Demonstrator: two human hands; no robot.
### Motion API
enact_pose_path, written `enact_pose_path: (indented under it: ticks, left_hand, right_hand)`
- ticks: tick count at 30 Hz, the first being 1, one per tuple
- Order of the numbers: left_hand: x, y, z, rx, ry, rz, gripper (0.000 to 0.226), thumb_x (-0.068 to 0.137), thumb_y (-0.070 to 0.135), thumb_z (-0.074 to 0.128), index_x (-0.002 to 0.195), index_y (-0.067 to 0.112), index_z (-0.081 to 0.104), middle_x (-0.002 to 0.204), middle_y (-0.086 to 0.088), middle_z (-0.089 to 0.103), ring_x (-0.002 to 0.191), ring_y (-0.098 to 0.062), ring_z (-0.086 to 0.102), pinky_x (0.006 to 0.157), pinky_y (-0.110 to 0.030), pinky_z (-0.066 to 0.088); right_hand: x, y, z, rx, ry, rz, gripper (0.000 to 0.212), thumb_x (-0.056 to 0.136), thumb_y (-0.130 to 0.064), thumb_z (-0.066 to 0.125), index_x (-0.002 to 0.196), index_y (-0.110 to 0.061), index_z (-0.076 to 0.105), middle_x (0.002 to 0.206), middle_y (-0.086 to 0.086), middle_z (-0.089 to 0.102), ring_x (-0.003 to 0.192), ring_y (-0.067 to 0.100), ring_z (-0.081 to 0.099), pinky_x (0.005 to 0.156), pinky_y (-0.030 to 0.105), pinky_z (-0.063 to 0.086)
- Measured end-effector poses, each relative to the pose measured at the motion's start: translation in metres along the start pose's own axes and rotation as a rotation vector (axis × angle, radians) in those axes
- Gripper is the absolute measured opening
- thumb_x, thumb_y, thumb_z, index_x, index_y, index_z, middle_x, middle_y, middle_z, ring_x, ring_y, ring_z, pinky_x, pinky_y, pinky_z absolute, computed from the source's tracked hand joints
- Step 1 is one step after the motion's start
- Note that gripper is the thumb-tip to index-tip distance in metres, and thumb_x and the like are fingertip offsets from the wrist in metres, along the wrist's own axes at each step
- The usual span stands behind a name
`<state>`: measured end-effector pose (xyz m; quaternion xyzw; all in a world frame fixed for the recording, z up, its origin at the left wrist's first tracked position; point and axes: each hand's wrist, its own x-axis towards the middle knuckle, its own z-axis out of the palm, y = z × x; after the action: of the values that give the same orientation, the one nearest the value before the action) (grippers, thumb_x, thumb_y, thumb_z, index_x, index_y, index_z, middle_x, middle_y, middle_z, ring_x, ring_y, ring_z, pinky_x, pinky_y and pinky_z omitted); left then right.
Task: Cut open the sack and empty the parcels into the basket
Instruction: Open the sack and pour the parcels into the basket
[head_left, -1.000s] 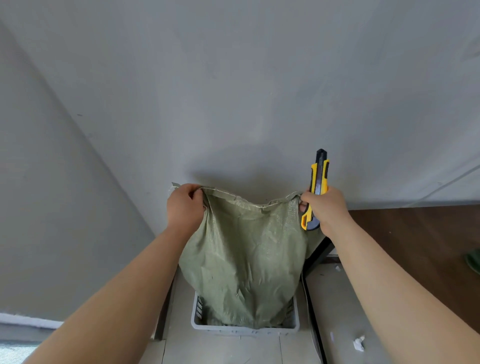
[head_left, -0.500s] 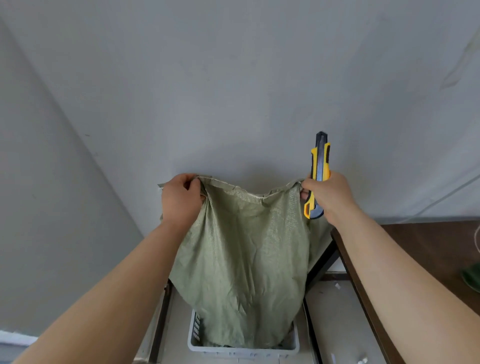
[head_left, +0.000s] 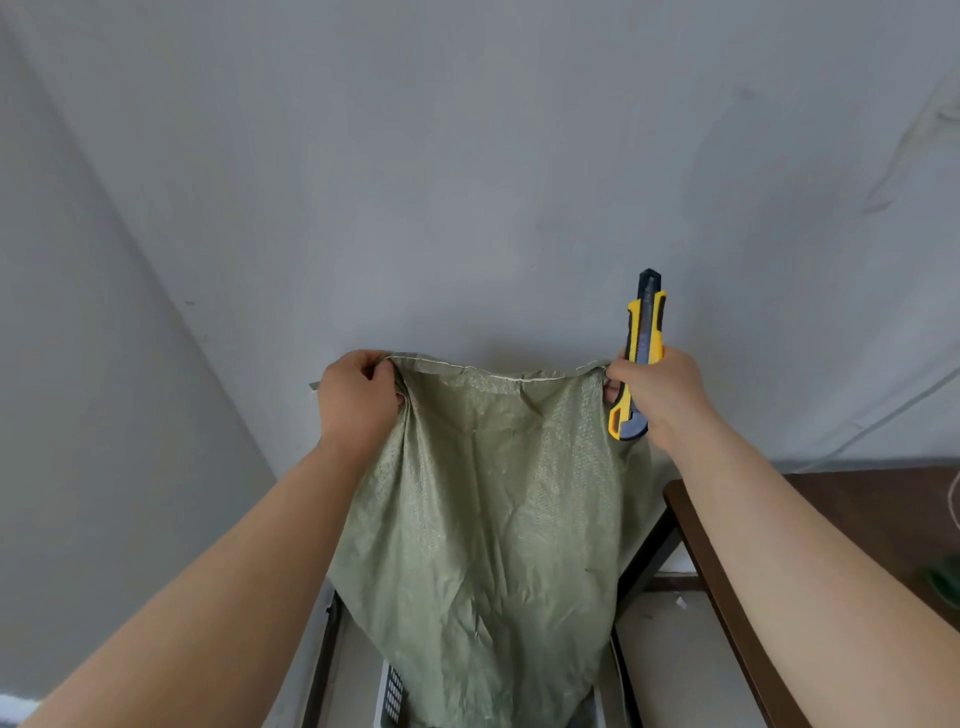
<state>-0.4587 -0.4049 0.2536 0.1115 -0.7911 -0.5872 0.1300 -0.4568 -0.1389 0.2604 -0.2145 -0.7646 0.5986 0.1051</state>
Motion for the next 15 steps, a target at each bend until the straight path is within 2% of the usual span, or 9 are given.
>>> enact_pose_path:
  ticks: [9, 12, 15]
  left_hand:
    - [0.003, 0.017, -0.007, -0.007, 0.028, 0.047, 0.031, 0.088, 0.01, 0.049, 0.069, 0.032, 0.06, 0.072, -0.001, 0.067, 0.076, -0.031, 0.069, 0.078, -0.049, 0.058]
    - [0.001, 0.022, -0.008, -0.042, 0.041, 0.042, 0.032, 0.09, 0.007, 0.048, 0.068, 0.028, 0.06, 0.068, 0.0, 0.064, 0.067, -0.024, 0.066, 0.076, -0.049, 0.059]
    - [0.002, 0.028, -0.009, -0.077, 0.057, 0.056, 0.032, 0.09, 0.009, 0.049, 0.069, 0.03, 0.061, 0.068, 0.003, 0.066, 0.072, -0.025, 0.069, 0.078, -0.047, 0.059]
  right_hand:
    - [-0.002, -0.021, 0.002, 0.029, 0.014, -0.059, 0.009, 0.078, -0.003, 0.062, 0.081, -0.01, 0.058, 0.068, 0.005, 0.049, 0.059, 0.018, 0.045, 0.055, 0.026, 0.036]
    - [-0.002, -0.026, -0.001, 0.052, 0.035, -0.058, 0.011, 0.077, -0.004, 0.063, 0.074, -0.012, 0.057, 0.066, 0.005, 0.051, 0.059, 0.02, 0.048, 0.058, 0.028, 0.039]
    - [-0.001, -0.032, -0.005, 0.069, 0.034, -0.076, 0.013, 0.075, -0.004, 0.064, 0.073, -0.014, 0.056, 0.07, 0.007, 0.052, 0.064, 0.021, 0.05, 0.063, 0.031, 0.041]
